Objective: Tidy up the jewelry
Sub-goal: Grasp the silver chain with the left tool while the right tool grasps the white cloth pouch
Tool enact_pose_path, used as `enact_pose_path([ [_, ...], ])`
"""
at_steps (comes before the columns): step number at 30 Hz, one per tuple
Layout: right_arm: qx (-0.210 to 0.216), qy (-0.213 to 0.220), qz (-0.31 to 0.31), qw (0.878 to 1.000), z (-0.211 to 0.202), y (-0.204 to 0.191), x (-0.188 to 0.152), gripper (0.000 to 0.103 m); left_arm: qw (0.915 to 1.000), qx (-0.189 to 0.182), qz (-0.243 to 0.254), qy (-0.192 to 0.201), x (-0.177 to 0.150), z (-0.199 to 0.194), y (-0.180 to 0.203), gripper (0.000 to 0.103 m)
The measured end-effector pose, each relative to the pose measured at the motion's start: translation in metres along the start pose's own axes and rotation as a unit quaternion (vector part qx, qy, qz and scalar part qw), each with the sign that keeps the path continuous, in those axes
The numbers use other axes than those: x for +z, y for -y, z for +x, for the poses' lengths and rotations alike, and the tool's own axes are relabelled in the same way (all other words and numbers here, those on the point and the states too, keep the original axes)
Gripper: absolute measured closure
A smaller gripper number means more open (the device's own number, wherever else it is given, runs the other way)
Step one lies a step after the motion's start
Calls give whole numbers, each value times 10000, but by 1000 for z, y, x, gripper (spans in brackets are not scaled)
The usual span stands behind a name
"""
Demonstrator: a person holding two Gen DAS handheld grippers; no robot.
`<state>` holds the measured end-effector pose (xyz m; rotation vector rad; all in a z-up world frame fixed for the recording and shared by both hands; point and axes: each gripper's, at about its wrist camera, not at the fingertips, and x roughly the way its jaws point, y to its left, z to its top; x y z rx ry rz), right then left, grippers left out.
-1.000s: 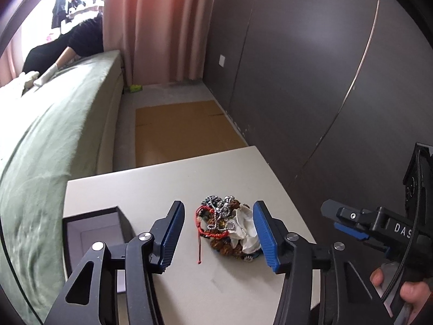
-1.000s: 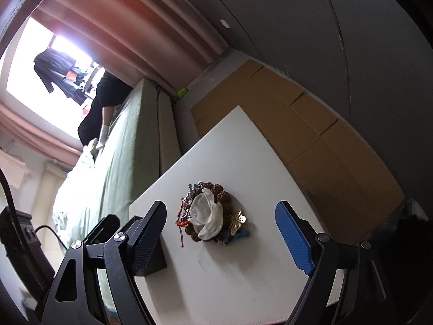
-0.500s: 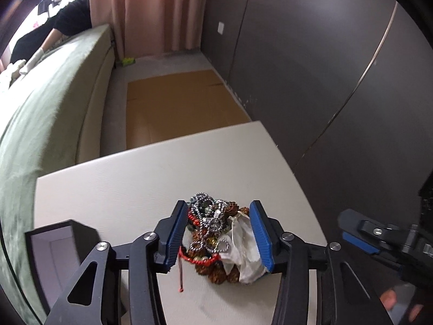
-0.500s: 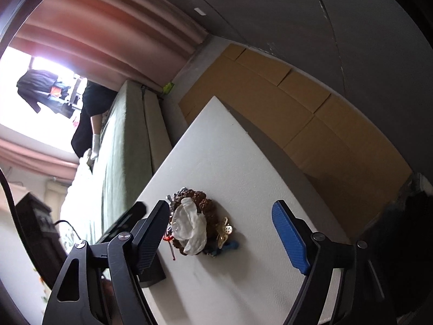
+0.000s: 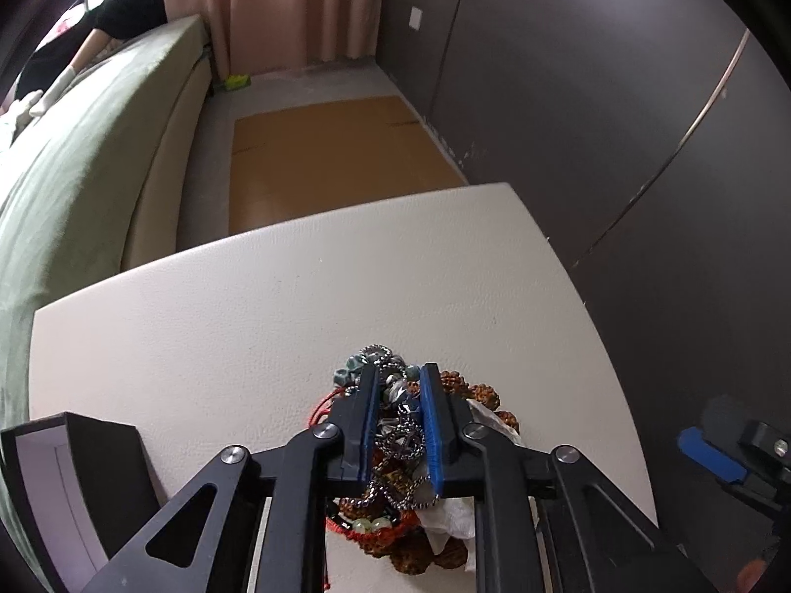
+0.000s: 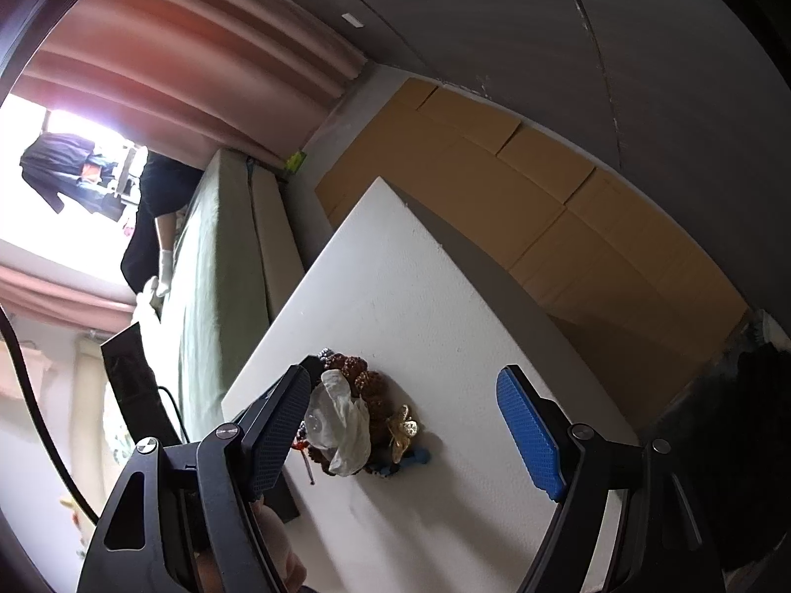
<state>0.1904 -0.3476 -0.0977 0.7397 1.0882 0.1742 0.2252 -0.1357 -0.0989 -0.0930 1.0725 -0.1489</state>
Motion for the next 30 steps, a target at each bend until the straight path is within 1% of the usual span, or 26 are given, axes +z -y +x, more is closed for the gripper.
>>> enact_pose_path([
  [5, 37, -161, -60, 9998, 12, -5, -5, 24, 9988, -291, -231, 328, -9, -33, -10, 95],
  [10, 122, -283, -151, 9994, 23, -13, -12, 24, 9954, -531, -485, 635, -25, -72, -22, 95],
  [12, 114, -309, -196, 9993, 26, -16, -14, 26, 9924, -635, -707, 778, -32, -88, -32, 95],
  [14, 91, -337, -260, 9990, 30, -19, -16, 30, 9892, -722, -911, 897, -37, -97, -41, 95],
  [17, 24, -393, -348, 9986, 35, -21, -19, 34, 9850, -774, -1141, 1038, -45, -109, -56, 95],
  [19, -28, -459, -443, 9980, 41, -24, -21, 36, 9829, -842, -1241, 1067, -44, -113, -61, 95],
  [22, -145, -530, -573, 9968, 52, -27, -24, 38, 9788, -916, -1325, 1267, -42, -128, -69, 95],
  [24, -145, -592, -606, 9963, 59, -28, -26, 44, 9763, -997, -1328, 1385, -39, -138, -73, 95],
  [25, -130, -646, -628, 9959, 64, -28, -27, 53, 9750, -1023, -1345, 1443, -38, -142, -74, 95],
  [26, -134, -685, -651, 9954, 67, -29, -29, 66, 9735, -1053, -1370, 1500, -37, -146, -76, 95],
  [28, -247, -702, -696, 9948, 70, -29, -31, 84, 9704, -1106, -1419, 1610, -35, -157, -83, 95],
  [30, -189, -599, -727, 9954, 65, -29, -32, 85, 9669, -1127, -1451, 1771, -34, -172, -90, 95],
])
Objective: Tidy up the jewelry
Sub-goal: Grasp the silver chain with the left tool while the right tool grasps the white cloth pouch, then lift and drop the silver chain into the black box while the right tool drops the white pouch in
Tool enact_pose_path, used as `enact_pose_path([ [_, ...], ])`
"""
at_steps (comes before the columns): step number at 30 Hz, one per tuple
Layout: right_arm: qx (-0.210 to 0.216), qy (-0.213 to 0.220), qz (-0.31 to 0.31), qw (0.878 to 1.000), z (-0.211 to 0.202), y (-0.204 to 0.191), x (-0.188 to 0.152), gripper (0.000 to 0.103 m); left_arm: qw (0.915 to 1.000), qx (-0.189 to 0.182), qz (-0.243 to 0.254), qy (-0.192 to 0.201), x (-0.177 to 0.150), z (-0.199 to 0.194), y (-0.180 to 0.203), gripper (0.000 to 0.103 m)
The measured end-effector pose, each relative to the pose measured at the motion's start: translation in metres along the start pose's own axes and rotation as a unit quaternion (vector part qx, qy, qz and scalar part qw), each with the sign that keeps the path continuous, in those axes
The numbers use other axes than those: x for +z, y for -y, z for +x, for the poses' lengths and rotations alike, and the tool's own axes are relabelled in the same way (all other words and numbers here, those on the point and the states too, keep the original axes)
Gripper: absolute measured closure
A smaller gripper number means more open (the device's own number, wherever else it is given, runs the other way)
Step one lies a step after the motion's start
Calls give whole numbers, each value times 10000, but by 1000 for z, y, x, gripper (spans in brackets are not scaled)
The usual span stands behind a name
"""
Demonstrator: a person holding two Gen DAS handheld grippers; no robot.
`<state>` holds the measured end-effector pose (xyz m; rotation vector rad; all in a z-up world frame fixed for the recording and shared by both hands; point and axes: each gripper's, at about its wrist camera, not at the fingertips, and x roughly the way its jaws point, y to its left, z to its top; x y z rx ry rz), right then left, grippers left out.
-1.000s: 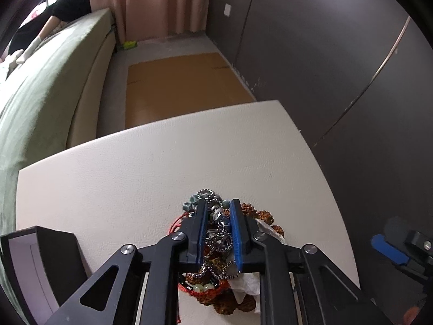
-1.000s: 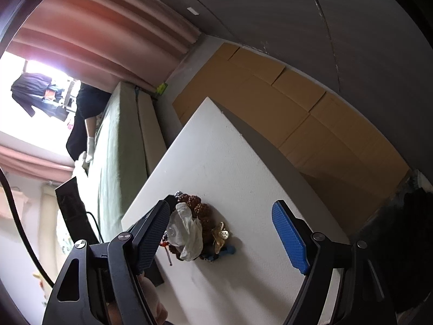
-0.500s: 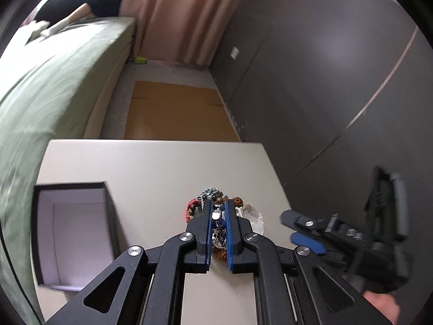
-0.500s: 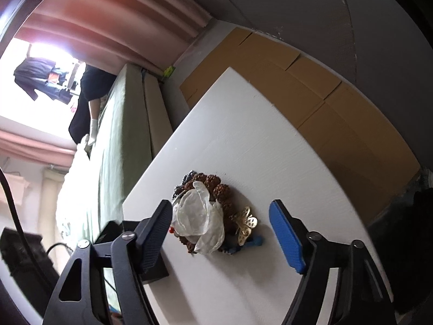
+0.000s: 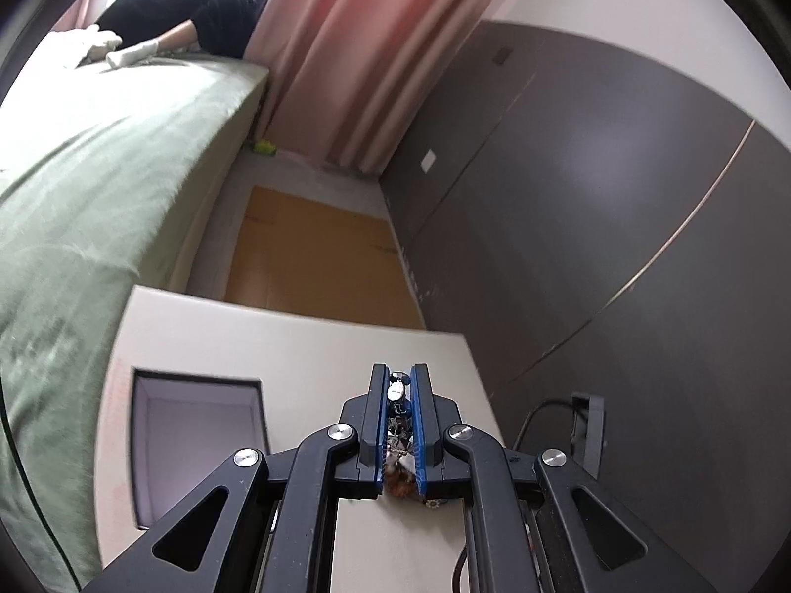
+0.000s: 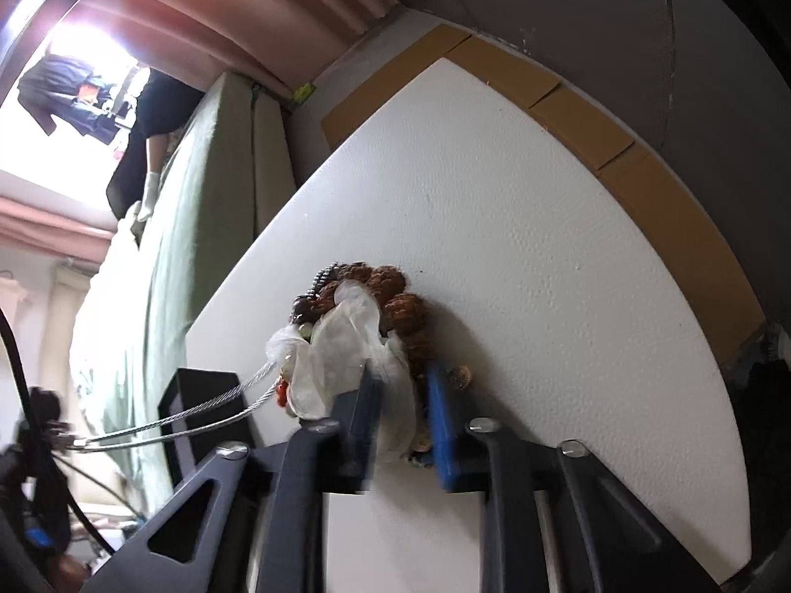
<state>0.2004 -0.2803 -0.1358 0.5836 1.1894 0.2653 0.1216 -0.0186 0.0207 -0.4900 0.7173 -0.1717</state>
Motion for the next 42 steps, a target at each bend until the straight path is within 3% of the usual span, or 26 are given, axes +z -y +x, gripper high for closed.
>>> enact_pose_path([
  [2, 86, 143, -102, 9998, -9, -4, 1, 100, 9998, -55, -30, 192, 7, -16, -3, 95],
  [10, 327, 586, -417, 9969, -40, -23, -5, 100, 9963, -179, -167, 826, 25, -72, -13, 95],
  [27, 366, 749, -703, 9940, -56, -44, -17, 100, 9811, -417, 199, 1881, 50, -164, 7, 95],
  [34, 684, 844, -695, 9916, -68, -47, -14, 100, 9803, -94, 576, 1889, 75, -172, 31, 95],
  [42, 930, 886, -801, 9885, -78, -57, -16, 100, 9723, 250, 976, 2107, 90, -191, 58, 95],
])
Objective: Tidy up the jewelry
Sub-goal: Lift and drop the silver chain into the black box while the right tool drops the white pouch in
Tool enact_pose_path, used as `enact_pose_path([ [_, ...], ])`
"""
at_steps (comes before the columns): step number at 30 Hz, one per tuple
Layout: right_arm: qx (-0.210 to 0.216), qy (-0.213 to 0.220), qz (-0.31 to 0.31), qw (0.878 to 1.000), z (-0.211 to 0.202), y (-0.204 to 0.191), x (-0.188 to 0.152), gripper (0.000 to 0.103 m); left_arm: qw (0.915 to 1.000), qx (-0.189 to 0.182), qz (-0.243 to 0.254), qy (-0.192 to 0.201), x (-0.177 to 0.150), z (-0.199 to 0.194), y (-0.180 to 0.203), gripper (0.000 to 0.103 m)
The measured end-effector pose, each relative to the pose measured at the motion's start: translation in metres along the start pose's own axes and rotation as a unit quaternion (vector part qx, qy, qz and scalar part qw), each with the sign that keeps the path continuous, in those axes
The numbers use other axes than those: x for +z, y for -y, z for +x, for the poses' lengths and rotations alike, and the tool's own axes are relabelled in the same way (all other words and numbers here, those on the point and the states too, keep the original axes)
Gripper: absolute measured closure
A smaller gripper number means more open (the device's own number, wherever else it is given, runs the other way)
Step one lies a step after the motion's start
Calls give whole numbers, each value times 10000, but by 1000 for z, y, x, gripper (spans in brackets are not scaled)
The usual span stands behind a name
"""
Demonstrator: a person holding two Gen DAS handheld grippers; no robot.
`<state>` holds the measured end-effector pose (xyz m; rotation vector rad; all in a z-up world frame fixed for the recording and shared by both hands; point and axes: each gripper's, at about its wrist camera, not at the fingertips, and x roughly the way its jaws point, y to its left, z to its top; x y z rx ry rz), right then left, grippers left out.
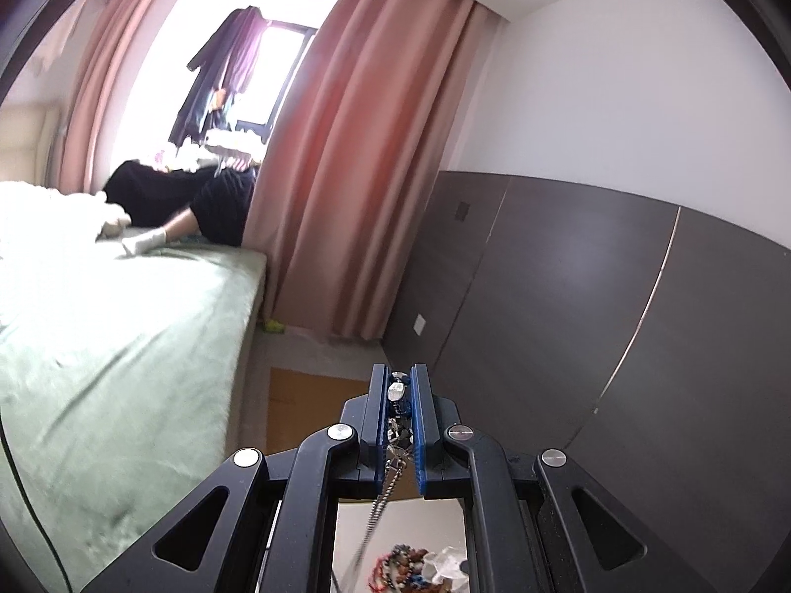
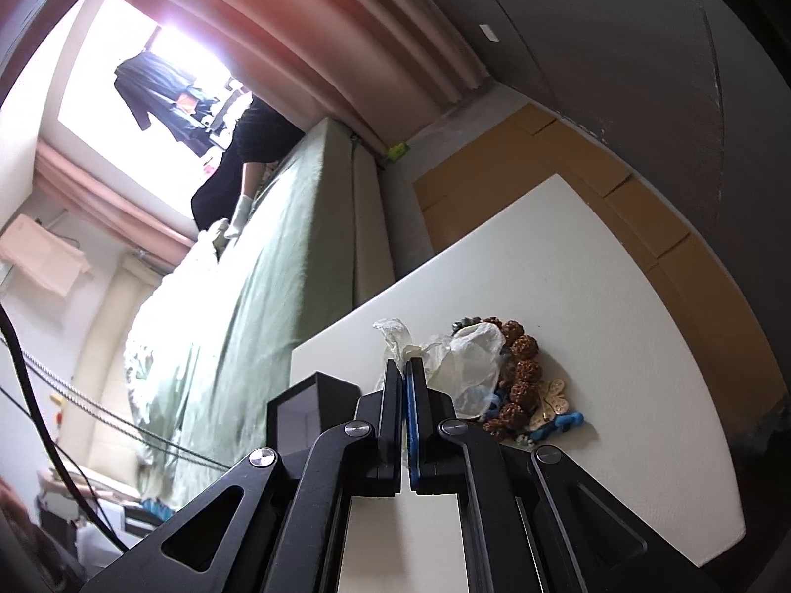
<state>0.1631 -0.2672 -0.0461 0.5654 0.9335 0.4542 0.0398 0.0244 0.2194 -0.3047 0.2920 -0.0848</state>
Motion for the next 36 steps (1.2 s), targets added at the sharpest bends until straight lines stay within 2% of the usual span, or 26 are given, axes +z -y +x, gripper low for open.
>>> enact_pose_path([
  [5, 34, -37, -11, 10000, 0, -1, 0, 100, 9998, 169, 104, 60, 4, -2, 2, 95],
  [9, 92, -22, -23, 10000, 0, -2, 0, 100, 9997, 250, 56, -56, -5, 9, -4, 95],
  [19, 146, -77, -150, 9998, 6, -8, -2, 100, 9961, 378, -540, -593, -58, 37, -42, 95],
  [23, 111, -94, -179, 9997, 7, -10, -3, 100, 9930, 265, -798, -836, -84, 48, -50, 95],
  [26, 94, -113, -200, 9997, 9, -12, -5, 100, 9913, 212, -781, -1041, -101, 61, -49, 95],
  [32, 97, -57, -396, 9992, 11, -24, -11, 100, 9813, 344, -906, -1666, -144, 95, -62, 95],
  [35, 191, -10, -423, 9989, 12, -28, -12, 100, 9715, 381, -1030, -2100, -165, 113, -72, 95],
  [36, 215, 9, -427, 9989, 13, -29, -12, 100, 9650, 392, -1069, -2364, -172, 121, -76, 95],
])
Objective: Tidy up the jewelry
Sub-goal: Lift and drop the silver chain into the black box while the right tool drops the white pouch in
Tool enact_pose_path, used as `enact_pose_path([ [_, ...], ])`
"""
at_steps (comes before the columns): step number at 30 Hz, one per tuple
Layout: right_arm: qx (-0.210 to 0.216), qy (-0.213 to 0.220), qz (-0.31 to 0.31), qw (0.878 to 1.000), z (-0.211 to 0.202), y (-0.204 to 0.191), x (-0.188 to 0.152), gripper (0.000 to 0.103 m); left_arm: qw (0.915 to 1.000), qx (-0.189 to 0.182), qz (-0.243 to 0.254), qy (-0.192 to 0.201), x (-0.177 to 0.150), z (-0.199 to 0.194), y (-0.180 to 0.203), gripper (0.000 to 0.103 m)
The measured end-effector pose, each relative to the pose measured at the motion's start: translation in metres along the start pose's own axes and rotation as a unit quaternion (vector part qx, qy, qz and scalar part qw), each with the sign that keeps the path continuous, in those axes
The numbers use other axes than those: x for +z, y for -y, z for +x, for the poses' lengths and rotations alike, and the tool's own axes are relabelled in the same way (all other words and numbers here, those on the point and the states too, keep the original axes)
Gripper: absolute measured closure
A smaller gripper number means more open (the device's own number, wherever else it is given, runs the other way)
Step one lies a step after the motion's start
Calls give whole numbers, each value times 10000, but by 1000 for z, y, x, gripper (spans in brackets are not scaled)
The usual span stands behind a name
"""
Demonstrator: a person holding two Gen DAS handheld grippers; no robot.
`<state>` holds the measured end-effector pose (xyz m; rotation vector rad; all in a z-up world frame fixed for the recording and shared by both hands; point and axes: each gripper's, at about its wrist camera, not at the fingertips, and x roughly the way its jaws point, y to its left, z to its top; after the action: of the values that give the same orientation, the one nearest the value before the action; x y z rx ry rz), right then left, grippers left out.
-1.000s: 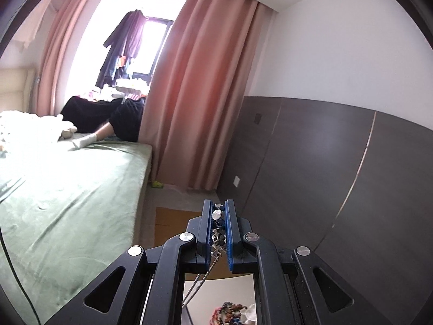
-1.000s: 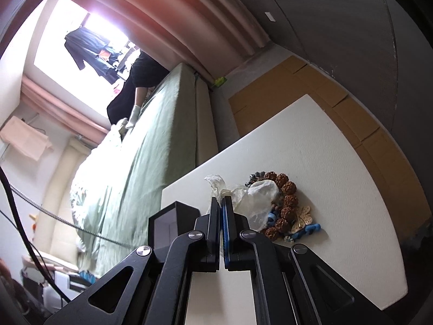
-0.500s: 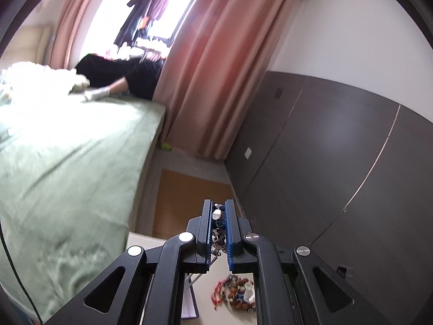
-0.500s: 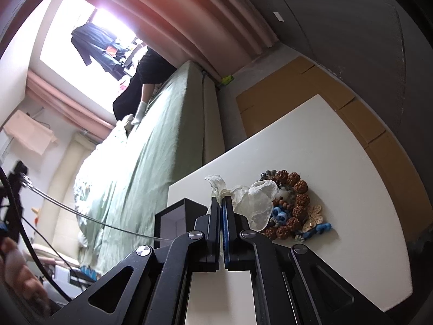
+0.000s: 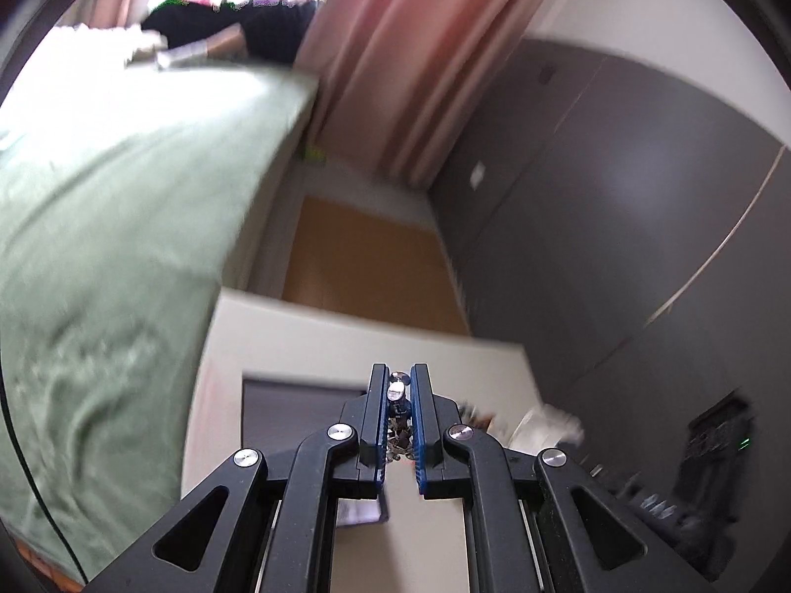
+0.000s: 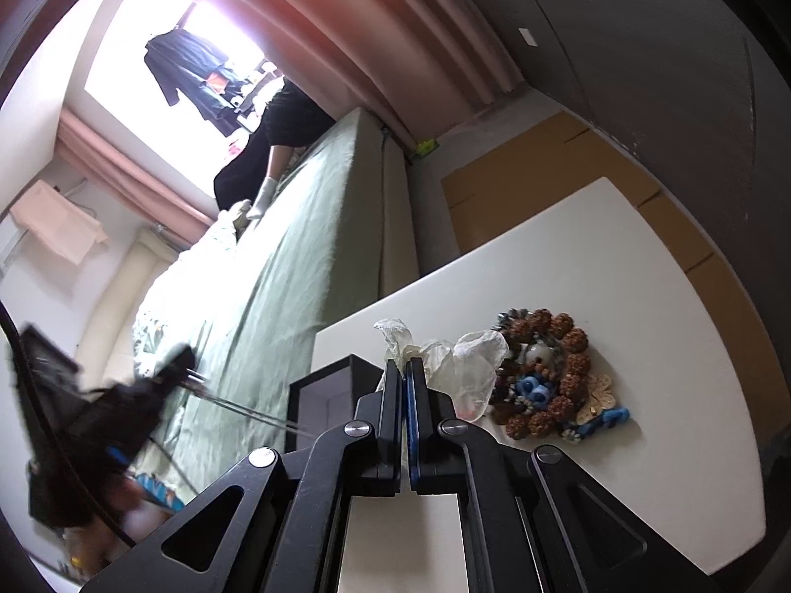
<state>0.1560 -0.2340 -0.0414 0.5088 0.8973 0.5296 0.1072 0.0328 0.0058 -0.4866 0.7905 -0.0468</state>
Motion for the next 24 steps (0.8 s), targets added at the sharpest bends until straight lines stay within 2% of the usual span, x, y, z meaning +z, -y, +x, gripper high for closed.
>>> enact_pose_path([
  [3, 42, 7, -23, 10000, 5, -6, -2, 100, 9984, 212, -255, -458, -6, 17, -17, 95],
  [5, 93, -31, -45, 9999, 9, -10, -4, 100, 9961, 255, -472, -698, -4, 21, -30, 90],
  [8, 207, -102, -147, 9996, 19, -26, -5, 100, 9948, 247, -735, -661, 2, 11, -50, 59],
  [9, 240, -133, -219, 9994, 23, -33, -4, 100, 9948, 275, -792, -571, 4, 5, -55, 42],
  [10, 265, -176, -300, 9990, 27, -40, -4, 100, 9949, 293, -852, -461, 6, 0, -61, 31],
  [14, 403, -350, -486, 9974, 39, -63, -5, 100, 9934, 386, -1074, -101, 14, -23, -81, 26],
  [20, 758, -787, -627, 9920, 70, -86, -12, 98, 9908, 421, -1286, 16, 19, -35, -100, 26],
  [21, 771, -957, -682, 9901, 79, -87, -16, 95, 9907, 427, -1293, 37, 20, -37, -101, 26],
  [22, 742, -1116, -669, 9887, 86, -84, -19, 75, 9906, 440, -1294, 54, 22, -34, -104, 26],
  [23, 728, -1180, -598, 9885, 90, -79, -21, 47, 9907, 451, -1284, 75, 22, -35, -104, 26],
  [24, 714, -1144, -495, 9896, 90, -73, -23, 40, 9909, 465, -1263, 95, 22, -36, -102, 26],
])
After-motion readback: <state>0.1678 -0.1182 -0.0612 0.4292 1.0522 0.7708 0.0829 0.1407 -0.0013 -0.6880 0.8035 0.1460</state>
